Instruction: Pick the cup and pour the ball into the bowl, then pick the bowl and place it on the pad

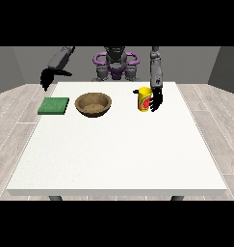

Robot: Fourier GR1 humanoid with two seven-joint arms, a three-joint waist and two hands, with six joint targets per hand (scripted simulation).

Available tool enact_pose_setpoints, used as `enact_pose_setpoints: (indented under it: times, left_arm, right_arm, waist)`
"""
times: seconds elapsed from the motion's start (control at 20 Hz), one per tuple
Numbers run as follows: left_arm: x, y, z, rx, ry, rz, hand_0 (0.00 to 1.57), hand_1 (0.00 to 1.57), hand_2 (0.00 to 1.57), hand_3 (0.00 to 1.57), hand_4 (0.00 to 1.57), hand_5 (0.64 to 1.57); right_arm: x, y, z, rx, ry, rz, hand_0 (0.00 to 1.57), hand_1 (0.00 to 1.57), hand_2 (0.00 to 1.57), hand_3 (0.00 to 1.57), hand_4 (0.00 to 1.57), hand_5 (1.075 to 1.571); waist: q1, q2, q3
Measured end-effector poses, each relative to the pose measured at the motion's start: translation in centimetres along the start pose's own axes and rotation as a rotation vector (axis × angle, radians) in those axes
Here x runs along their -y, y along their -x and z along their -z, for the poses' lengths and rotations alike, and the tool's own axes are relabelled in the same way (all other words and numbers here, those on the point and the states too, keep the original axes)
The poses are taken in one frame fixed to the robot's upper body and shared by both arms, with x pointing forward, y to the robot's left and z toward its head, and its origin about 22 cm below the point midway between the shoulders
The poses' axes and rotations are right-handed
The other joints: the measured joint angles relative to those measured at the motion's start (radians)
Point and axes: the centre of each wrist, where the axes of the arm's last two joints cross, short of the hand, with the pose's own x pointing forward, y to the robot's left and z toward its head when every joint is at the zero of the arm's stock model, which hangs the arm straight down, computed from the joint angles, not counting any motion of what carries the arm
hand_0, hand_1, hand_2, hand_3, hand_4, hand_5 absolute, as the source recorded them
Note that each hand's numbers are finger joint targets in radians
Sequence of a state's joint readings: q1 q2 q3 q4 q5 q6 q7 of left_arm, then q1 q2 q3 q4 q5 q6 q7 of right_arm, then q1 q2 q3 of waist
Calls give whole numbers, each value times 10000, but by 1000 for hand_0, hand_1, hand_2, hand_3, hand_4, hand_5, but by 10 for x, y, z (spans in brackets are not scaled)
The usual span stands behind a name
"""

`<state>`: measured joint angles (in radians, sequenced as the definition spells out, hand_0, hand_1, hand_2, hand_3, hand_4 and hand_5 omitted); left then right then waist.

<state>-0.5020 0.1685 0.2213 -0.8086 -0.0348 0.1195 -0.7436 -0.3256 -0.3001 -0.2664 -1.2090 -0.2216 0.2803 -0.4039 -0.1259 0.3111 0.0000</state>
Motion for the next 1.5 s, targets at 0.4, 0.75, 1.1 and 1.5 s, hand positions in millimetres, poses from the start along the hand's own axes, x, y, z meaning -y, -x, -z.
enact_pose_setpoints:
  times: [0.4, 0.75, 1.1, 1.5]
  left_arm:
    - [7, 0, 9, 823, -1001, 2752, 1351, 1351, 1571, 1571, 881, 1502]
    - [31, -2, 9, 182, -201, 4257, 1374, 1374, 1571, 1571, 1015, 1531]
    - [78, -20, 15, -143, 1473, 5896, 1365, 1365, 1571, 1571, 1142, 1566]
    - [137, -48, 16, 113, 2863, 7542, 1364, 1364, 1571, 1571, 1068, 1568]
  right_arm:
    - [27, -22, 14, 520, -242, -19, 0, 0, 0, 0, 0, 1556]
    - [56, -8, -4, -736, 409, -85, 0, 0, 0, 0, 0, 1558]
    - [88, 16, -47, -2243, 1365, -229, 0, 0, 0, 0, 0, 1558]
    - [100, 38, -86, -3096, 2249, -443, 0, 0, 0, 0, 0, 1553]
  waist:
    - [-647, 456, 55]
    - [-183, -931, 31]
    - [809, -2578, 29]
    - [1705, -3324, 16]
